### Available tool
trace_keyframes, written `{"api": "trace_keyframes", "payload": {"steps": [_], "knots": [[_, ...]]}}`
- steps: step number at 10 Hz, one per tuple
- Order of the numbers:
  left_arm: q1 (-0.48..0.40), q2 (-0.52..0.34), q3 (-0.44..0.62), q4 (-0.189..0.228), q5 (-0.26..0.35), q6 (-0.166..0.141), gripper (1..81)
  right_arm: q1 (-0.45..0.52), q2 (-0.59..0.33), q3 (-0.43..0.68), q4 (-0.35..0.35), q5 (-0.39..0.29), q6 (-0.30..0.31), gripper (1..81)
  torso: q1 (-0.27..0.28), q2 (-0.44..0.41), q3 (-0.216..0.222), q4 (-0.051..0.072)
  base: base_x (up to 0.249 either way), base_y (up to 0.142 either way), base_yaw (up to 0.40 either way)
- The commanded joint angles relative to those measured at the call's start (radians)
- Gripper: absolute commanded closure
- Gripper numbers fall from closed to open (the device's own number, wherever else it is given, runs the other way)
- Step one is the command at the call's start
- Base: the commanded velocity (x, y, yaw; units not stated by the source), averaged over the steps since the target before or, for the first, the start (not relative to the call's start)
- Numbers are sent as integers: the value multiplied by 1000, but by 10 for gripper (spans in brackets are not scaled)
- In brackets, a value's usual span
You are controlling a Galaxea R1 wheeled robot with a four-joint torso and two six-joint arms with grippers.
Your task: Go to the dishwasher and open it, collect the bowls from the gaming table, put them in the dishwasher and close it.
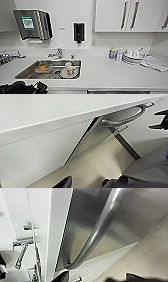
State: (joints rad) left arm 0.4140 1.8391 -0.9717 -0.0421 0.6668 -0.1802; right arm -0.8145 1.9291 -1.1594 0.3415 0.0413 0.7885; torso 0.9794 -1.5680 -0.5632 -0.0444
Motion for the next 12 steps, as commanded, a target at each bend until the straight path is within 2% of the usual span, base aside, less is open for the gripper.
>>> {"api": "trace_keyframes", "payload": {"steps": [1,2,3,5,6,8,10,12], "knots": [[-117,-20,14,-19,22,2,10,212,-10,-52,120,-133,28,10,0,0,0,0,0,0,0],[-117,-15,7,-19,22,4,10,234,4,-80,145,-175,29,10,5,-8,0,0,0,0,0],[-117,0,-7,-21,22,2,10,261,24,-141,186,-246,46,10,7,-11,0,0,0,0,0],[-117,20,-15,-19,22,4,10,307,53,-237,197,-381,109,10,7,-11,0,0,0,0,0],[-117,22,-15,-18,22,4,10,310,61,-270,197,-412,116,10,7,-11,0,0,0,0,0],[-117,28,-15,-8,19,4,10,304,87,-339,197,-449,169,10,7,-11,0,0,0,0,0],[-117,31,-18,-7,19,4,10,294,125,-393,191,-455,262,10,7,-11,0,0,0,0,0],[-114,28,-25,-7,19,5,10,284,153,-413,194,-454,296,10,7,-11,0,0,0,0,0]]}}
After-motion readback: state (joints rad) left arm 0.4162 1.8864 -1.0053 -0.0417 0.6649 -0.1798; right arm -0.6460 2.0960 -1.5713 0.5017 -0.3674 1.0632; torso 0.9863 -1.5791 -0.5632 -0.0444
